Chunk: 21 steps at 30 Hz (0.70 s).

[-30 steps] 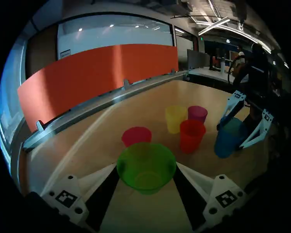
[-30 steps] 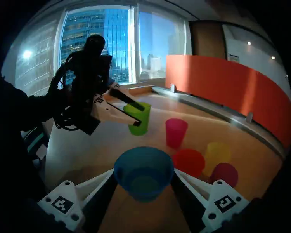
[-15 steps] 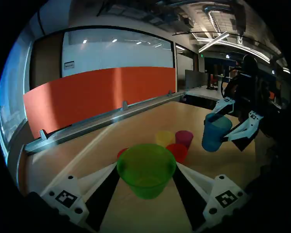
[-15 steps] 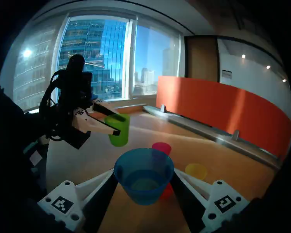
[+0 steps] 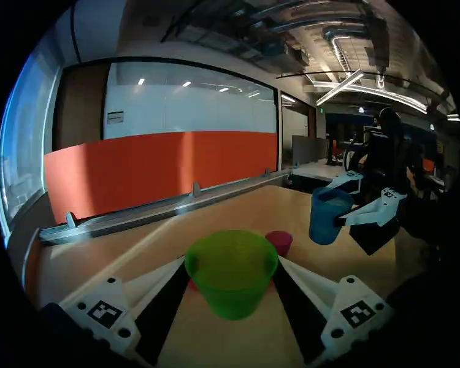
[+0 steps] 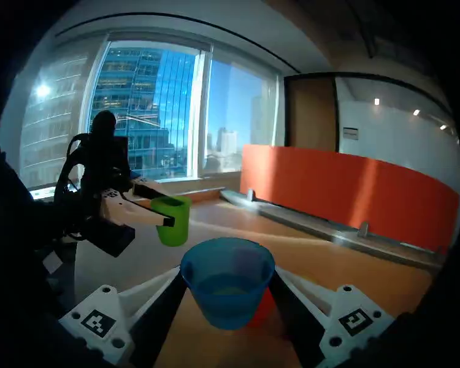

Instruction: Pour water

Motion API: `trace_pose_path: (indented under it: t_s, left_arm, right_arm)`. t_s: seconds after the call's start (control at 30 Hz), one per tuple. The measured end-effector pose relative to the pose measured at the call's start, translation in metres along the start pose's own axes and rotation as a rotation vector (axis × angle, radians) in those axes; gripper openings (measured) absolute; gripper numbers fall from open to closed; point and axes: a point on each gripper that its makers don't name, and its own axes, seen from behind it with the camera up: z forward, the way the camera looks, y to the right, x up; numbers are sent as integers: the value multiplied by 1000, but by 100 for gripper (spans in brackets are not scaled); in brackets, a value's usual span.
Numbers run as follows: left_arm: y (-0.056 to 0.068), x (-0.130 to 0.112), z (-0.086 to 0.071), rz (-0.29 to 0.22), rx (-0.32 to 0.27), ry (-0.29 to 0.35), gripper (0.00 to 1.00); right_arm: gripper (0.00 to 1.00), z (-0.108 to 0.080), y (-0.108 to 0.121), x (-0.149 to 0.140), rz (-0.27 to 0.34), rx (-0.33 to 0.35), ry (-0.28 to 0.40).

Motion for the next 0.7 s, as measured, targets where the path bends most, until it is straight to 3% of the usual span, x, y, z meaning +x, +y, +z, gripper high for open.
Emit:
trace_pose_path:
  t_s: [0.4,0.7]
  left_arm:
    - [17,19,-11,-2,-6,89,89]
    - [29,24,-11,-9,-23,105,89]
  right_arm:
    - [91,-4,5,15,13,-19,58]
    - [91,-2,11,21,8,-30,84]
